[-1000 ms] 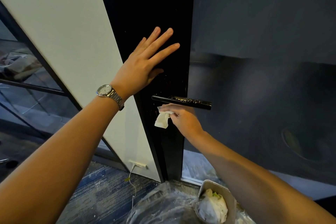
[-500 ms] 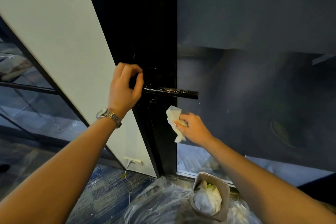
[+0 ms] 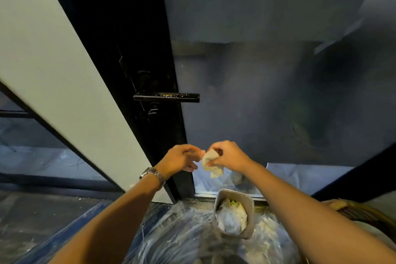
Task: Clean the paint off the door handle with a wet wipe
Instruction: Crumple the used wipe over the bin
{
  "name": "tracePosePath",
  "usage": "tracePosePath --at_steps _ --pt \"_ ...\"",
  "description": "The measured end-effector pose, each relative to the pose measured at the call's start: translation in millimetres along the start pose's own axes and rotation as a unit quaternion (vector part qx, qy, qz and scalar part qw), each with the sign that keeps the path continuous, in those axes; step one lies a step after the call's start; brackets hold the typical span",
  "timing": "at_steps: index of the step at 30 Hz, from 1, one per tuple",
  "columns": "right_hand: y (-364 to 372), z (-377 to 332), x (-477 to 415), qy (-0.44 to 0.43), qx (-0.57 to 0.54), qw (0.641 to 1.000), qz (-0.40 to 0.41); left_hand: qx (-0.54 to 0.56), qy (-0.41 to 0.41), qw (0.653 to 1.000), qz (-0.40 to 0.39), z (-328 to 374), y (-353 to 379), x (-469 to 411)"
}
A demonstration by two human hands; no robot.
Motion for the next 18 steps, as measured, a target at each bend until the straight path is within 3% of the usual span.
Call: tracePosePath --at_steps 7,12,18 --pt "-28.6 37.9 29.5 0.043 -0.006 0.998 0.055 0.071 0.007 0.995 -0.066 24.5 55.8 -26.8" --pt "-38.9 72.6 45.4 0.093 -0.008 0.994 0.060 -0.019 -0.024 0.999 -0.032 22.5 86.5 -42.1" --pt "-47.0 108.4 62.9 0.164 0.022 0.985 0.053 -0.042 -0.030 0.996 -0.072 22.2 117.6 -44.1"
Point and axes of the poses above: each hand's wrist, its own x-axis away from the middle knuckle, its own y-axis out of the palm, z = x × y, the point moved 7 cm from there along -x, towards the middle knuckle, and after that the axes turned 15 degrees about -x, right-handed, at the moved point
